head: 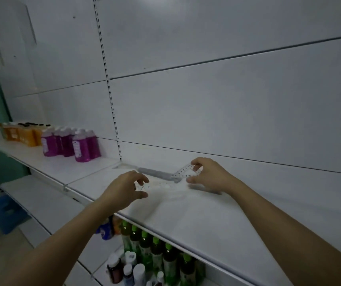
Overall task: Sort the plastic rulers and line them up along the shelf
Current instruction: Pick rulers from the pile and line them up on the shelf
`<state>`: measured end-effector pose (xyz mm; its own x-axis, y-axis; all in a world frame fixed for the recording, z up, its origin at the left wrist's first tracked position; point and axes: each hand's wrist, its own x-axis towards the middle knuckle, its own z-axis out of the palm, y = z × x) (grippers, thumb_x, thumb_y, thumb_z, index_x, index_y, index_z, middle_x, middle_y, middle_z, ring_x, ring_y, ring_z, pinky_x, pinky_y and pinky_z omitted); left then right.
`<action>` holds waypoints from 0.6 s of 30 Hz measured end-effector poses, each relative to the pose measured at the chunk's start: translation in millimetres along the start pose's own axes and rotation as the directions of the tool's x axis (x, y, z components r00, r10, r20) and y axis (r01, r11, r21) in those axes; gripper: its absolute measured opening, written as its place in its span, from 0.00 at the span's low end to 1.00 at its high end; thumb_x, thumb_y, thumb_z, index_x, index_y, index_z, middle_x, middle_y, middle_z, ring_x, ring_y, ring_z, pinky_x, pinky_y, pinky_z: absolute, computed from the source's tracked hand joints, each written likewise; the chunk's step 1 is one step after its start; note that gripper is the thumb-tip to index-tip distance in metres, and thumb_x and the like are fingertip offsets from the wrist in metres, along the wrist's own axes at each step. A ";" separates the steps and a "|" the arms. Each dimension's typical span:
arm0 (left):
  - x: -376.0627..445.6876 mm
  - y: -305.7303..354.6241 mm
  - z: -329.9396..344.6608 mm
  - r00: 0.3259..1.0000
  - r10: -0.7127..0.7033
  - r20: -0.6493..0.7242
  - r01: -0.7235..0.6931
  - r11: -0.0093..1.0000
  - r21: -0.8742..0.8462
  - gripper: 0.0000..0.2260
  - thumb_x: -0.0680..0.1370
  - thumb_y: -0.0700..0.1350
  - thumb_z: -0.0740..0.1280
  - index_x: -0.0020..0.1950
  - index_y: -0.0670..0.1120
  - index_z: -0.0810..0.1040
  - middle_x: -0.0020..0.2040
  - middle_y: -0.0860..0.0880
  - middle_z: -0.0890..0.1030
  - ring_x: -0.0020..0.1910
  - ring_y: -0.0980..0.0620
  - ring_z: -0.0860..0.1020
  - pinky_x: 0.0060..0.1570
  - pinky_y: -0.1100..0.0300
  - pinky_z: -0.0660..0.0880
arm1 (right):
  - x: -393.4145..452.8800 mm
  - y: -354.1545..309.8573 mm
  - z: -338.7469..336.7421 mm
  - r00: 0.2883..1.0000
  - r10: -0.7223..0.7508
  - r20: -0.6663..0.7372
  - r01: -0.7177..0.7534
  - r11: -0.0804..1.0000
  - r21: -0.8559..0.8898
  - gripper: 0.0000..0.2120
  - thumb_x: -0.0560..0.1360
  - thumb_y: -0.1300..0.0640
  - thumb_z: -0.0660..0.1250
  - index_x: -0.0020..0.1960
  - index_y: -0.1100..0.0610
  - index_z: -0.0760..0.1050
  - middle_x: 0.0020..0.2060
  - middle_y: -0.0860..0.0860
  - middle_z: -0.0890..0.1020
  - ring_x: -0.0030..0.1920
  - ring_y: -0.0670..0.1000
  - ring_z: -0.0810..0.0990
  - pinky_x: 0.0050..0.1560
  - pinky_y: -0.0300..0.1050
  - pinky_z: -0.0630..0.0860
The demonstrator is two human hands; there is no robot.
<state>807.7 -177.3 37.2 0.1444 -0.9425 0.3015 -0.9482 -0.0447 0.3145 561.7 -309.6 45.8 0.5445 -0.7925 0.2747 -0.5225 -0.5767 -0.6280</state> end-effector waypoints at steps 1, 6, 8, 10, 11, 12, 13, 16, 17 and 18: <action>10.5 -6.3 -0.3 1.000 0.011 -0.012 -0.011 1.000 -0.007 0.15 0.72 0.50 0.74 0.58 0.54 0.77 0.50 0.58 0.76 0.44 0.59 0.75 0.45 0.64 0.73 | 9.4 1.6 1.3 1.000 0.006 -0.013 -0.006 1.000 -0.001 0.30 0.70 0.49 0.76 0.68 0.54 0.70 0.58 0.47 0.76 0.49 0.46 0.75 0.46 0.37 0.69; 57.7 -28.0 15.9 0.998 0.066 -0.017 -0.067 0.996 -0.066 0.16 0.71 0.49 0.75 0.57 0.53 0.78 0.49 0.57 0.77 0.43 0.58 0.76 0.46 0.61 0.76 | 31.5 16.1 -0.7 0.993 0.105 -0.061 -0.104 0.994 0.020 0.31 0.70 0.50 0.76 0.69 0.55 0.69 0.56 0.47 0.76 0.50 0.47 0.76 0.50 0.39 0.69; 76.1 -32.7 25.9 0.996 0.094 -0.007 -0.094 0.991 -0.097 0.16 0.71 0.49 0.76 0.57 0.53 0.78 0.49 0.56 0.77 0.43 0.57 0.77 0.46 0.60 0.75 | 35.9 25.3 -4.3 0.984 0.160 -0.085 -0.159 0.987 0.014 0.29 0.70 0.50 0.76 0.67 0.55 0.71 0.55 0.48 0.76 0.51 0.49 0.77 0.52 0.42 0.73; 97.3 -36.0 34.5 0.990 0.138 -0.011 -0.138 0.981 -0.133 0.15 0.70 0.48 0.76 0.56 0.52 0.79 0.49 0.54 0.78 0.43 0.55 0.77 0.47 0.58 0.76 | 39.3 34.7 -8.5 0.970 0.209 -0.123 -0.210 0.978 0.007 0.29 0.69 0.50 0.77 0.66 0.57 0.73 0.54 0.49 0.77 0.51 0.50 0.79 0.56 0.47 0.76; 107.9 -37.7 38.7 0.986 0.164 -0.010 -0.163 0.977 -0.140 0.15 0.70 0.48 0.76 0.56 0.52 0.79 0.49 0.54 0.78 0.43 0.55 0.77 0.47 0.58 0.76 | 39.9 38.8 -9.4 0.964 0.230 -0.136 -0.232 0.973 0.002 0.29 0.69 0.50 0.77 0.65 0.58 0.73 0.54 0.49 0.77 0.50 0.49 0.79 0.57 0.48 0.77; 118.6 -39.5 42.9 0.982 0.191 -0.006 -0.190 0.971 -0.146 0.15 0.71 0.47 0.76 0.56 0.52 0.79 0.49 0.54 0.78 0.43 0.54 0.77 0.46 0.59 0.75 | 39.9 42.6 -9.2 0.957 0.249 -0.148 -0.252 0.968 -0.005 0.28 0.68 0.51 0.77 0.64 0.59 0.74 0.53 0.50 0.77 0.50 0.48 0.78 0.57 0.47 0.77; 129.1 -41.7 47.4 0.976 0.218 -0.002 -0.216 0.964 -0.155 0.15 0.71 0.47 0.76 0.56 0.52 0.79 0.49 0.54 0.78 0.43 0.54 0.77 0.46 0.60 0.75 | 39.3 46.0 -7.9 0.951 0.268 -0.157 -0.274 0.962 -0.017 0.28 0.68 0.51 0.77 0.64 0.59 0.74 0.53 0.50 0.77 0.50 0.48 0.78 0.56 0.44 0.76; 158.6 -49.8 59.2 0.957 0.288 0.010 -0.279 0.935 -0.218 0.14 0.72 0.45 0.75 0.56 0.52 0.79 0.49 0.55 0.77 0.42 0.55 0.77 0.44 0.62 0.73 | 36.4 53.1 0.9 0.926 0.342 -0.160 -0.355 0.933 -0.061 0.27 0.68 0.52 0.77 0.63 0.59 0.75 0.54 0.50 0.78 0.54 0.47 0.77 0.56 0.38 0.72; 166.8 -52.8 61.4 0.951 0.309 0.019 -0.296 0.925 -0.239 0.14 0.72 0.45 0.75 0.56 0.52 0.79 0.49 0.55 0.77 0.42 0.55 0.77 0.43 0.62 0.72 | 36.2 53.5 4.6 0.917 0.371 -0.148 -0.385 0.919 -0.085 0.26 0.69 0.51 0.77 0.63 0.59 0.75 0.55 0.50 0.78 0.54 0.47 0.77 0.56 0.37 0.72; 174.5 -56.2 63.1 0.943 0.331 0.029 -0.314 0.915 -0.254 0.14 0.72 0.45 0.75 0.55 0.52 0.79 0.48 0.55 0.77 0.42 0.55 0.77 0.43 0.62 0.72 | 36.9 53.5 8.7 0.909 0.396 -0.132 -0.411 0.904 -0.115 0.26 0.69 0.51 0.76 0.63 0.58 0.75 0.56 0.50 0.77 0.55 0.47 0.76 0.56 0.37 0.71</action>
<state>868.4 -360.2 15.4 -0.1861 -0.9131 0.3627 -0.8407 0.3391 0.4221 559.5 -367.9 16.0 0.2012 -0.9747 0.0973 -0.7718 -0.2189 -0.5970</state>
